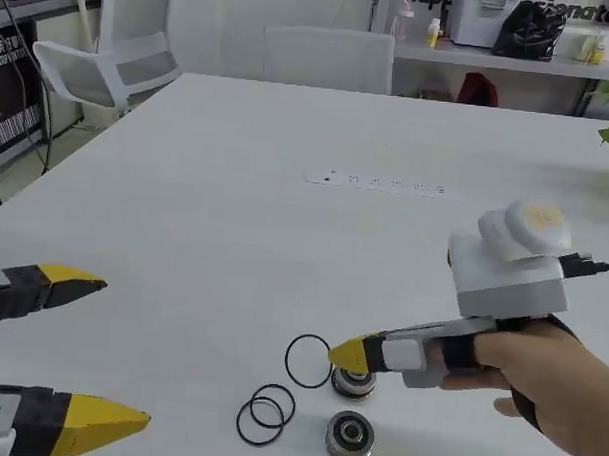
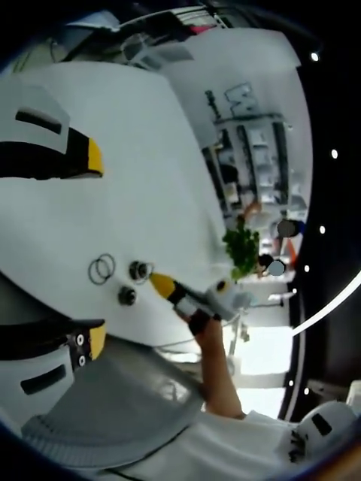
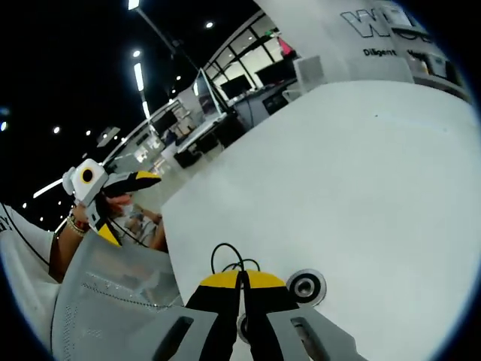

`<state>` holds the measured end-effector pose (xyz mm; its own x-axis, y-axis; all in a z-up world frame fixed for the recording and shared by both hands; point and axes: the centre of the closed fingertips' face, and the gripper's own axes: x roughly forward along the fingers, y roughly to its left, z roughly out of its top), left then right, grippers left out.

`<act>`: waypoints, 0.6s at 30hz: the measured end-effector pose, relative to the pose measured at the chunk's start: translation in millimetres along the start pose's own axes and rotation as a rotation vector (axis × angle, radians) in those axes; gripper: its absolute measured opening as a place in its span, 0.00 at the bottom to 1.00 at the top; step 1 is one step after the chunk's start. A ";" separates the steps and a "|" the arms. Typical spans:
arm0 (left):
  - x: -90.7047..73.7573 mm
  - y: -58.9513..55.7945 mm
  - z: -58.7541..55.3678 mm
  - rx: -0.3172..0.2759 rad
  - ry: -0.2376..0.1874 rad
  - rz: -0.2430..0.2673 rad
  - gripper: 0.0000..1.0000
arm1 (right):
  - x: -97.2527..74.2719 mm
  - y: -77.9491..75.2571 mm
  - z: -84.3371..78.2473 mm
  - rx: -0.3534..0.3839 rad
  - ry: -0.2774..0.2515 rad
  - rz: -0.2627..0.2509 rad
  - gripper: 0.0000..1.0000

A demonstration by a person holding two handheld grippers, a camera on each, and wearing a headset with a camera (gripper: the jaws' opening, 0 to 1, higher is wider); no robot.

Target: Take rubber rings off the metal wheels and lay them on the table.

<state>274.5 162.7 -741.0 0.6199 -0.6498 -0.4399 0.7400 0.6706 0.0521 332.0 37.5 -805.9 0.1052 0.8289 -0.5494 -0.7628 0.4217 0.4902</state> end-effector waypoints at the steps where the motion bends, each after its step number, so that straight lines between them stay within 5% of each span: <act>1: 0.2 0.1 -0.8 -0.006 -0.001 0.003 0.77 | 2.8 -1.2 -3.0 -0.009 0.013 -0.013 0.00; 10: 3.5 -5.6 -3.6 -0.048 -0.021 -0.003 0.76 | 19.7 -17.7 -18.6 0.036 0.048 -0.076 0.00; 18: 3.7 -11.3 -6.9 -0.052 -0.004 -0.007 0.76 | 25.1 -17.6 -26.3 0.041 0.078 -0.079 0.00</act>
<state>266.6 155.2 -749.3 0.6160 -0.6556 -0.4367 0.7296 0.6839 0.0026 331.3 41.2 -846.1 0.1129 0.7620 -0.6377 -0.7272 0.5007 0.4695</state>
